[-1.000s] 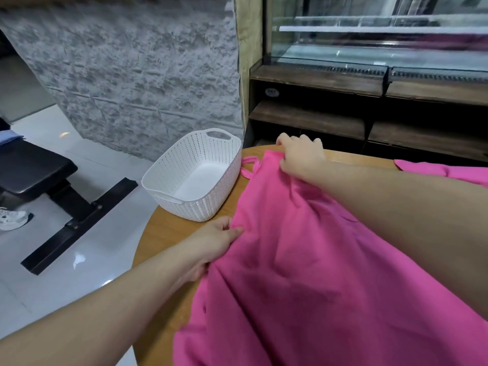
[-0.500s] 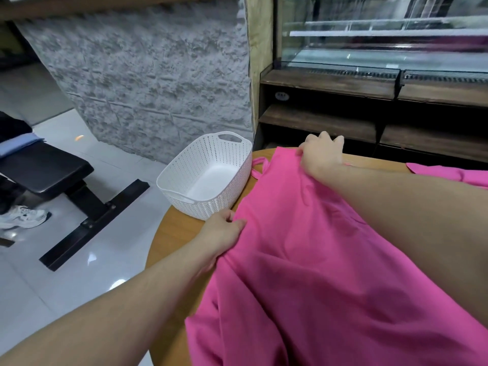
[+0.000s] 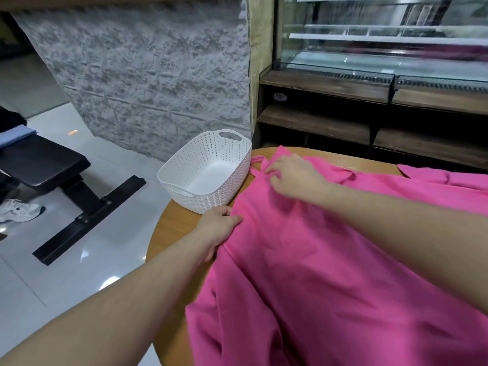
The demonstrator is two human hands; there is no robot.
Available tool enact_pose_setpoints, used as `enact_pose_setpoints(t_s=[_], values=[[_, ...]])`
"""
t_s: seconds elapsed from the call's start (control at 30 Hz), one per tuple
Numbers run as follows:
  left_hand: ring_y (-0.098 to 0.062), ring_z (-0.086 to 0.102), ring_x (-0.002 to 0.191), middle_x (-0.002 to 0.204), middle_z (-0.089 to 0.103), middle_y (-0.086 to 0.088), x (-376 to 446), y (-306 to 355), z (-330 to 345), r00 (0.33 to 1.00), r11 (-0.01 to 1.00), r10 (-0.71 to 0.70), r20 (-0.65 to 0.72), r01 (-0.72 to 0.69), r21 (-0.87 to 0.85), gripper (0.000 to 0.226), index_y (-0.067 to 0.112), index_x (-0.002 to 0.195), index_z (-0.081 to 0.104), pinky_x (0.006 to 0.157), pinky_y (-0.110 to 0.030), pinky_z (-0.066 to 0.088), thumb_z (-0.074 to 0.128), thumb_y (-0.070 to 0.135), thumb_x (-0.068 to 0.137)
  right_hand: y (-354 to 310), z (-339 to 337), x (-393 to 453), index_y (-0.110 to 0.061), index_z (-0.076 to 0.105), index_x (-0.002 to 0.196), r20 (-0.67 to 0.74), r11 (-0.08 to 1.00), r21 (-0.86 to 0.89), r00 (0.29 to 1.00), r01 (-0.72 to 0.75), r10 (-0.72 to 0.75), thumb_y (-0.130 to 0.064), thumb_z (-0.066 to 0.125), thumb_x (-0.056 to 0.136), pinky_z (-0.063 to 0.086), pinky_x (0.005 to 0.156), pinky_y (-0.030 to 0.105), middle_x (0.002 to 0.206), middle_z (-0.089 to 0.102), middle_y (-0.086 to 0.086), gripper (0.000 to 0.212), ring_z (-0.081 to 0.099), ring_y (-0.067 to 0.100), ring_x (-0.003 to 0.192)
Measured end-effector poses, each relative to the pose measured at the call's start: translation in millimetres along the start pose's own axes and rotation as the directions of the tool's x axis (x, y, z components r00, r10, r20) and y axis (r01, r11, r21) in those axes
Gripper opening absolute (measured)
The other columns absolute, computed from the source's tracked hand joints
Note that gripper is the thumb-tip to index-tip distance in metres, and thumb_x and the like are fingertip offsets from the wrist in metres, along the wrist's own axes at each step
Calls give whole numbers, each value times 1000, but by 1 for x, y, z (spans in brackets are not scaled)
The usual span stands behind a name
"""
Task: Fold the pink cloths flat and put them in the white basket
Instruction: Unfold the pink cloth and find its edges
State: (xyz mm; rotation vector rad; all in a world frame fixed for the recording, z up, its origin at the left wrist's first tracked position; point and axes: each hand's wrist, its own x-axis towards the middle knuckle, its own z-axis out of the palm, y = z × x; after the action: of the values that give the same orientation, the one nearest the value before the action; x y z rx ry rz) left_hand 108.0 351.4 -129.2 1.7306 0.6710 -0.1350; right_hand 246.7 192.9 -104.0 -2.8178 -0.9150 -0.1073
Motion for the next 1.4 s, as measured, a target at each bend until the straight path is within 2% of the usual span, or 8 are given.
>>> enact_pose_setpoints(t_s=[0.2, 0.3, 0.47, 0.8, 0.97, 1.07, 1.17, 1.4], values=[[-28, 67, 73, 86, 73, -19, -30, 6, -8, 978, 985, -117, 170, 137, -109, 12, 9, 94, 70, 79, -45, 59, 62, 18, 93, -61, 17, -85, -8, 28, 153, 317, 985, 171, 945, 28, -82, -15, 42, 98, 14, 119, 30, 160, 27, 13, 57, 23, 24, 147], [-31, 72, 91, 101, 74, -20, -45, -8, -18, 961, 958, -183, 209, 222, -179, 26, 6, 112, 69, 87, -53, 57, 63, 22, 93, -76, 35, -103, -21, 14, 158, 413, 984, 177, 909, -27, -50, -26, 38, 102, 2, 123, 36, 166, 6, 7, 61, 4, 23, 152], [-20, 69, 79, 101, 73, -11, -72, -20, -32, 937, 950, -157, 312, 230, -213, 36, 5, 121, 67, 78, -39, 58, 66, 24, 91, -85, 44, -109, -35, 10, 157, 383, 991, 113, 923, -75, 26, -41, 20, 105, -6, 122, 48, 166, -1, -1, 54, -6, 22, 152], [-25, 72, 89, 107, 72, -17, -169, -62, -55, 671, 976, -104, 734, 212, -56, 27, 4, 110, 70, 85, -36, 57, 63, 21, 90, -91, 48, -128, -32, 10, 158, 251, 998, -66, 967, -16, 32, -47, 18, 104, 2, 122, 49, 166, 5, 1, 57, 2, 23, 152], [-41, 57, 112, 129, 59, -29, -186, -81, -70, 802, 955, -91, 590, 238, -177, 39, 5, 126, 65, 106, -58, 41, 60, 28, 95, -100, 45, -124, -29, 15, 157, 255, 986, -166, 964, -30, 73, -51, 16, 102, 3, 119, 56, 165, 11, 1, 58, 8, 28, 151], [-36, 64, 108, 122, 69, -13, -198, -85, -74, 870, 962, -39, 492, 166, -218, 32, 25, 132, 59, 90, -51, 55, 47, 33, 102, -118, 31, -129, -23, 36, 148, 106, 967, -253, 994, -4, 32, -35, 32, 100, 24, 110, 49, 156, 32, 4, 49, 31, 29, 138], [-24, 70, 101, 116, 72, -6, -209, -89, -77, 926, 948, -25, 378, 142, -286, 31, 25, 129, 61, 80, -38, 60, 49, 37, 102, -135, 25, -147, -28, 40, 146, 112, 996, -8, 990, -85, 85, -25, 40, 94, 36, 103, 43, 145, 48, 3, 52, 43, 30, 129], [-25, 72, 94, 116, 71, -15, -231, -99, -97, 854, 966, -111, 509, 213, -147, 40, 8, 110, 75, 76, -31, 61, 71, 38, 84, -136, 59, -185, -32, 13, 157, 183, 999, 16, 982, -44, 41, -50, 21, 103, 2, 123, 45, 166, 11, -3, 58, 5, 17, 152]])
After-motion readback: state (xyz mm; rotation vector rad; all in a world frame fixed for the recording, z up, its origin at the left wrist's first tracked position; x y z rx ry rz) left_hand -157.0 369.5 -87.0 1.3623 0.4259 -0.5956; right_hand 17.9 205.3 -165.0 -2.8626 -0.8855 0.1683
